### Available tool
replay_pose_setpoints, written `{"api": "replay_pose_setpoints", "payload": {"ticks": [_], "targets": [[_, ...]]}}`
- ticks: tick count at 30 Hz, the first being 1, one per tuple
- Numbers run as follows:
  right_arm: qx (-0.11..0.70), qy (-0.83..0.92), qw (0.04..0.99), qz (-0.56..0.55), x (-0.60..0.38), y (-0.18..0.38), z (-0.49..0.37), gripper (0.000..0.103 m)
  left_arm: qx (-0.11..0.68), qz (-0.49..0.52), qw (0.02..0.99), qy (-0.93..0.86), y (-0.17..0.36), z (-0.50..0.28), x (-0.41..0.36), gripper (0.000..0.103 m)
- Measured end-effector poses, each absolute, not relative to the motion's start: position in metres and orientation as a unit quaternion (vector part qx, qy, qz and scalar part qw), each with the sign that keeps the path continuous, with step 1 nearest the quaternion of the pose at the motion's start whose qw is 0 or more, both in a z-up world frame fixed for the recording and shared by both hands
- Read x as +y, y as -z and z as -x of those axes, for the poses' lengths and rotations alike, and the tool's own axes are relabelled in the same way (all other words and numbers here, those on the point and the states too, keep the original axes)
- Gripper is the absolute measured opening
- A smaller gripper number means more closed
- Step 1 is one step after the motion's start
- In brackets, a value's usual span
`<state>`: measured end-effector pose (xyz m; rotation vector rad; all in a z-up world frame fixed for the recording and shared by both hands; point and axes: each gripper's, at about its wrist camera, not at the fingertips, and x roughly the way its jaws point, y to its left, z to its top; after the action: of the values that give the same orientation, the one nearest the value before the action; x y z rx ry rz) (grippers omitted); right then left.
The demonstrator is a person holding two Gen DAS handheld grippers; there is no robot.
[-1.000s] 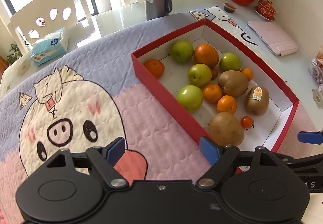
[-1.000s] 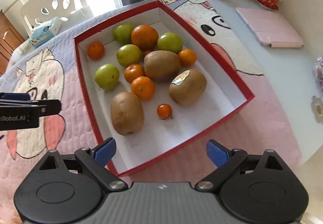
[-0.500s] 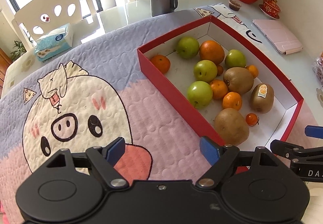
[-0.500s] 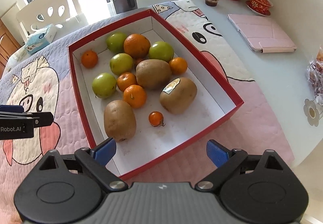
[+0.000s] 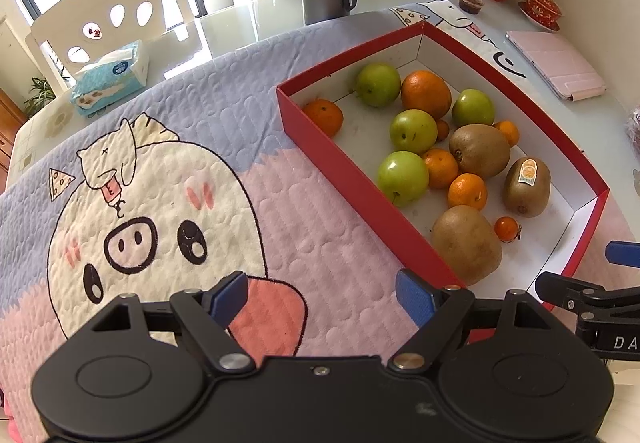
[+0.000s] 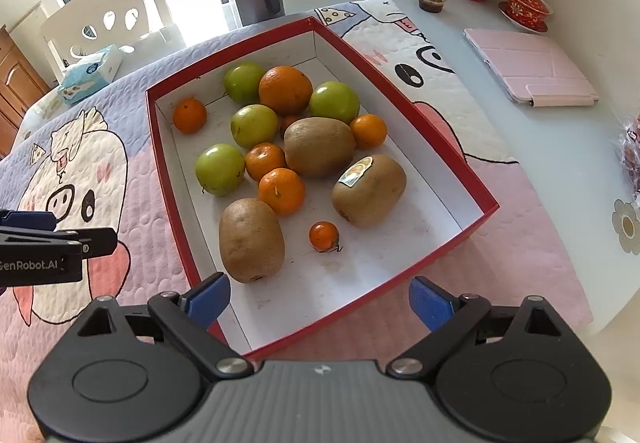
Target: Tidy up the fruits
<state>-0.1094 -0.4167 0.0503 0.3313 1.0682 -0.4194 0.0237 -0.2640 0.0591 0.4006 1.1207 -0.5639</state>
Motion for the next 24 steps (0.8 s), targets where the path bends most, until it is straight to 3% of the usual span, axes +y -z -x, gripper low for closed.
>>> {"api": "replay_pose_setpoints", "payload": {"ticks": [24], "targets": [[0.508, 0.182, 0.829, -0.148, -0.417, -0.049, 0.098, 0.097, 0.514, -0.209, 0.792, 0.255, -0.055, -0.028, -0.265, 0.097]]}}
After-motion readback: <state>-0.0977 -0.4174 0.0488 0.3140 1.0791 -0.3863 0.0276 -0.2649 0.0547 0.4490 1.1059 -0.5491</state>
